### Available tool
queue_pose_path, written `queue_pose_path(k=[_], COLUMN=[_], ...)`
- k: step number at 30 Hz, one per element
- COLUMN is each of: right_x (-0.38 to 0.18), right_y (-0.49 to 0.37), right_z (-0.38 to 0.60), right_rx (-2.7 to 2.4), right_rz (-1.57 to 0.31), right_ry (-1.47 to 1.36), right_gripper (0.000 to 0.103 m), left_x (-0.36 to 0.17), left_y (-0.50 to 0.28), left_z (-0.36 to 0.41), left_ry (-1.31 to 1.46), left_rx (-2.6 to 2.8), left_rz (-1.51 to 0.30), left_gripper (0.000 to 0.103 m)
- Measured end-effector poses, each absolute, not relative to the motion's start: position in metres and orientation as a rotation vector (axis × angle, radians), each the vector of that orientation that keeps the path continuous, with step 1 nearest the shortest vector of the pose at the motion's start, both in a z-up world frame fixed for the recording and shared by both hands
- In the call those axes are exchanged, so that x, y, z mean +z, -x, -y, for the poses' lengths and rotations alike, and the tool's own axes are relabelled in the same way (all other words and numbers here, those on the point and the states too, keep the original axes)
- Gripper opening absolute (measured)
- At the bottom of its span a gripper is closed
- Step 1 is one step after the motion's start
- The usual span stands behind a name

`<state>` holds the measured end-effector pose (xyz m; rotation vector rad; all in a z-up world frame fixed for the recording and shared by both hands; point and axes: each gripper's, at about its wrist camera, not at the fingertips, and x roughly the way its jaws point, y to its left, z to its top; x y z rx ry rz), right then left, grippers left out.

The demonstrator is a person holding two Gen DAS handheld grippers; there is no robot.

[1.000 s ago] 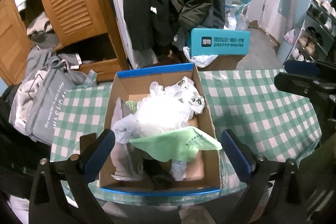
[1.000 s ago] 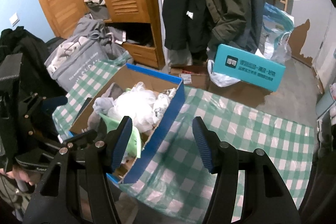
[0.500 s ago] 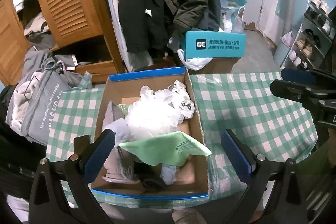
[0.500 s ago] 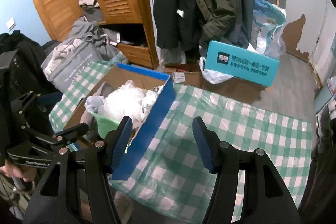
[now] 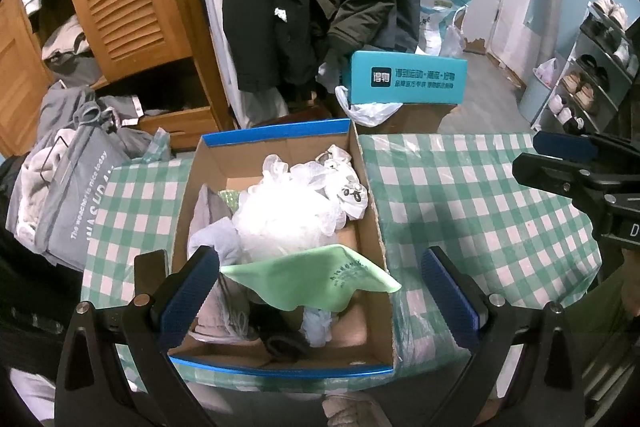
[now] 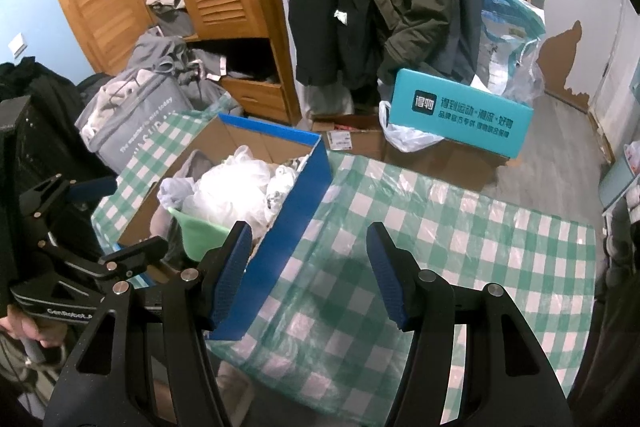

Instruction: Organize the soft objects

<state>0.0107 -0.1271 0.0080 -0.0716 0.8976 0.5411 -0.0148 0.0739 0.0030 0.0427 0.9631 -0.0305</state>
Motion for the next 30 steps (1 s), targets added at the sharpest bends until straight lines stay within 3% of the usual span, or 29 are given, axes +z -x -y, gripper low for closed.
queue_pose_path(k=[30], right_x=[0.0052], right_y=[-0.0101], right_z=[0.1245], right_rx=[0.541], right_rz=[-0.898], right_ry=[0.079], right_gripper=[0.059], left_x=[0.0026], left_y=[0.0168], left_z=[-0.076], left_ry=[-0.048], left_rx=[-0.011], left_rz=[-0.977], left_gripper=[0.102])
